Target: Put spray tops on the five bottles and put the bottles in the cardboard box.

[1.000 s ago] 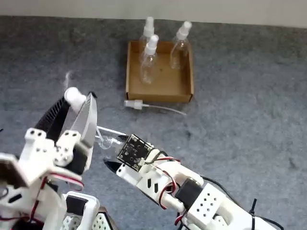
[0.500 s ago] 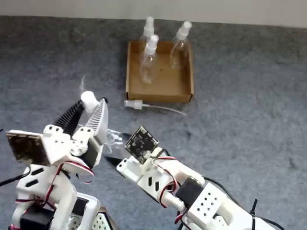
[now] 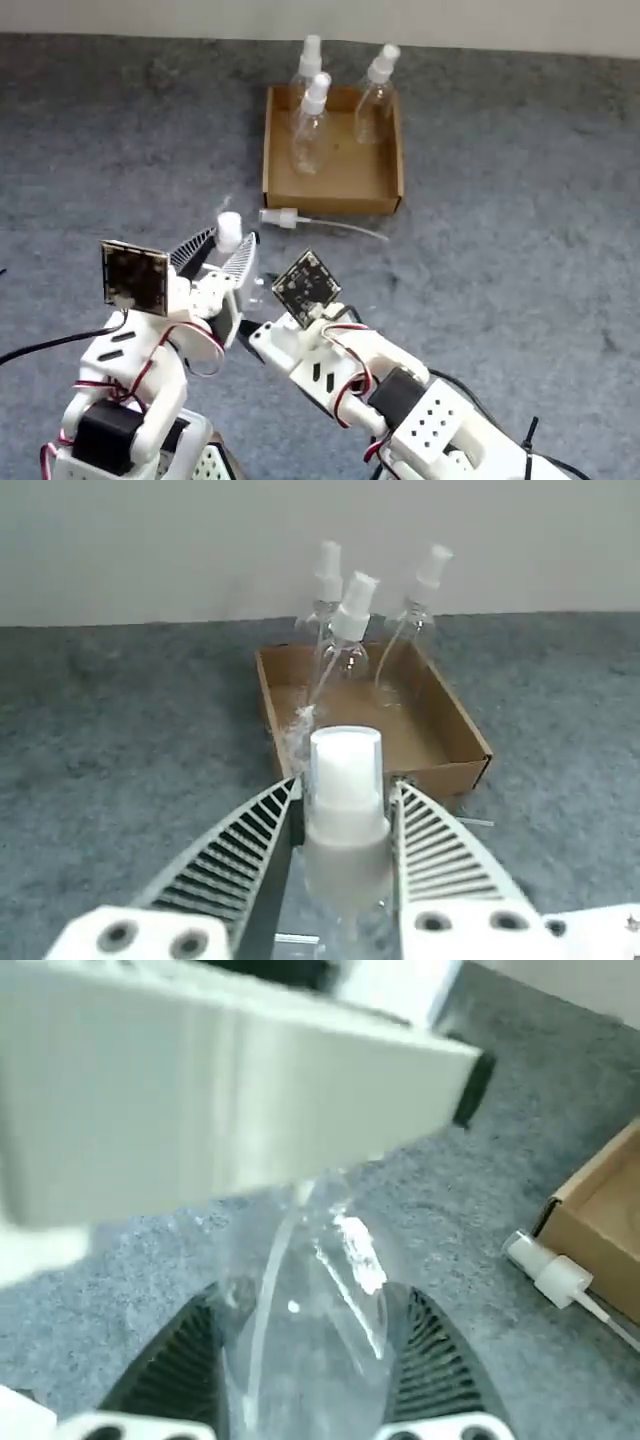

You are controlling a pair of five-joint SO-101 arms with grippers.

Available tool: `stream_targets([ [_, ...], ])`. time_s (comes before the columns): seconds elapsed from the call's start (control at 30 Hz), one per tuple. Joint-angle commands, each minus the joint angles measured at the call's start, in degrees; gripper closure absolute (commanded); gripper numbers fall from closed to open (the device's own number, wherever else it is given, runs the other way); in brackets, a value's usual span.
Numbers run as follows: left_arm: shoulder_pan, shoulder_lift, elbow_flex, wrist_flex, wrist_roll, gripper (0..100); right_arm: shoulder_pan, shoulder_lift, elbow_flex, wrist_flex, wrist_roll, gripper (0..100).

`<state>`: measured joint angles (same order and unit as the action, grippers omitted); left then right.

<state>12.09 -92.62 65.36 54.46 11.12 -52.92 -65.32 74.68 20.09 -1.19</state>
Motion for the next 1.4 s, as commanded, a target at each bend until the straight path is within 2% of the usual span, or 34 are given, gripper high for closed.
stream_targets([
  [0.0,1.98,-0.48,0.66,-0.62,-2.55,100,3.91,-1.27,-1.45,-1.45,-1.23,99.5],
  [0.27,1.98,-0.48,0.75,-0.62,-2.90,99,5.23,-1.27,-1.01,-1.54,-1.23,99.5],
  [0.47,1.80,-0.48,0.40,-0.44,-2.90,85,5.23,-1.27,-1.01,-1.54,-1.23,99.5],
  [0.83,1.45,-0.57,-6.64,-0.62,-2.99,86,5.05,-0.92,-0.92,-4.44,-0.88,99.5],
  [1.07,-5.23,-0.48,-9.36,-0.97,-2.90,86,5.05,-0.92,-0.84,-4.44,-0.88,99.5],
  [1.2,-9.36,0.13,-9.19,-5.27,-2.90,86,5.05,-0.92,-0.75,-4.35,-0.88,99.5],
  [1.37,-10.15,0.13,-7.78,-8.09,-2.90,86,5.05,-1.10,0.40,-4.35,-0.79,99.5],
])
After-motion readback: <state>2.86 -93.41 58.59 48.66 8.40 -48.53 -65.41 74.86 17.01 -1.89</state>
